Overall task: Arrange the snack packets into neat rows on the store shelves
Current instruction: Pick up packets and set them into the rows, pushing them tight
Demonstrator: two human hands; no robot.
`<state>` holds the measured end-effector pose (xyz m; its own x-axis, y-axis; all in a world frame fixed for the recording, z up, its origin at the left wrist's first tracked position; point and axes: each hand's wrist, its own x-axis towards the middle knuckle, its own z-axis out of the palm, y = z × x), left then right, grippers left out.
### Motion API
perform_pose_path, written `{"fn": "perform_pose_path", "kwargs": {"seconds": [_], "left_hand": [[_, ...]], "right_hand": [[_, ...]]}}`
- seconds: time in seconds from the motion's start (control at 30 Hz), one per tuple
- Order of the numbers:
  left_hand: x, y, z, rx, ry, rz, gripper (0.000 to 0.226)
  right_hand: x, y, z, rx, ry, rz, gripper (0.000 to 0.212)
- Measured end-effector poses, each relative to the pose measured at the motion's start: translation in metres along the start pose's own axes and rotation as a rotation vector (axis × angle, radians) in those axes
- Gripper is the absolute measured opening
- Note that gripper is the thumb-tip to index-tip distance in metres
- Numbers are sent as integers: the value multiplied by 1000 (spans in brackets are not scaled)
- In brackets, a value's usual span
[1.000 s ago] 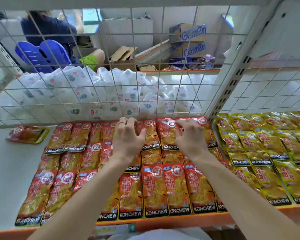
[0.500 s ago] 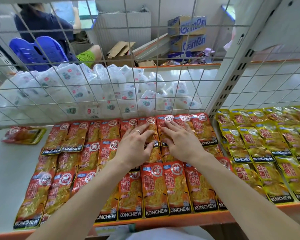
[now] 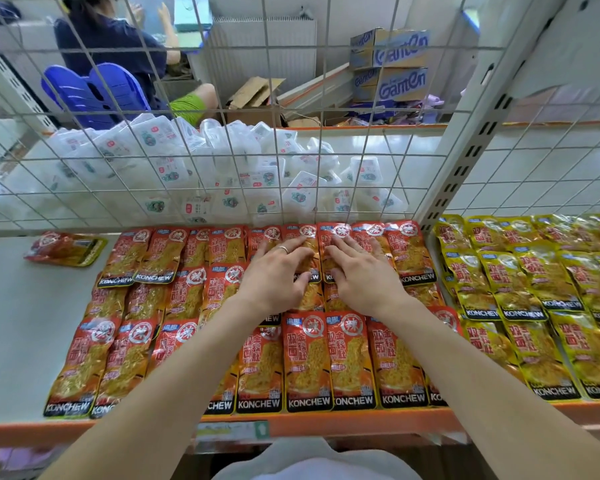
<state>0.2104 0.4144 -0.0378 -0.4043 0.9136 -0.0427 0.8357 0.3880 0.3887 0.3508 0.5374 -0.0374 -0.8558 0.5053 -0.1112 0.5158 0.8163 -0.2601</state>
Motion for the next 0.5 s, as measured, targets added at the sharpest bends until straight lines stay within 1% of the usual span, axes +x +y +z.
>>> {"fn": "perform_pose_path", "kwargs": {"seconds": [0.17, 0.33, 0.4, 0.5], "left_hand": [[1, 0, -6, 22, -17, 4, 48], [-23, -3, -13, -31, 136, -19, 48], [-39, -5, -16, -38, 191, -49, 47], [-67, -7, -20, -35, 250, -120, 47]], "right_hand": [[-1, 1, -5, 7, -3, -23, 50], [-17, 4, -12, 212, 199, -72, 44], [-24, -2, -13, 237, 232, -109, 45], [-28, -25, -12, 262, 225, -201, 48]]}}
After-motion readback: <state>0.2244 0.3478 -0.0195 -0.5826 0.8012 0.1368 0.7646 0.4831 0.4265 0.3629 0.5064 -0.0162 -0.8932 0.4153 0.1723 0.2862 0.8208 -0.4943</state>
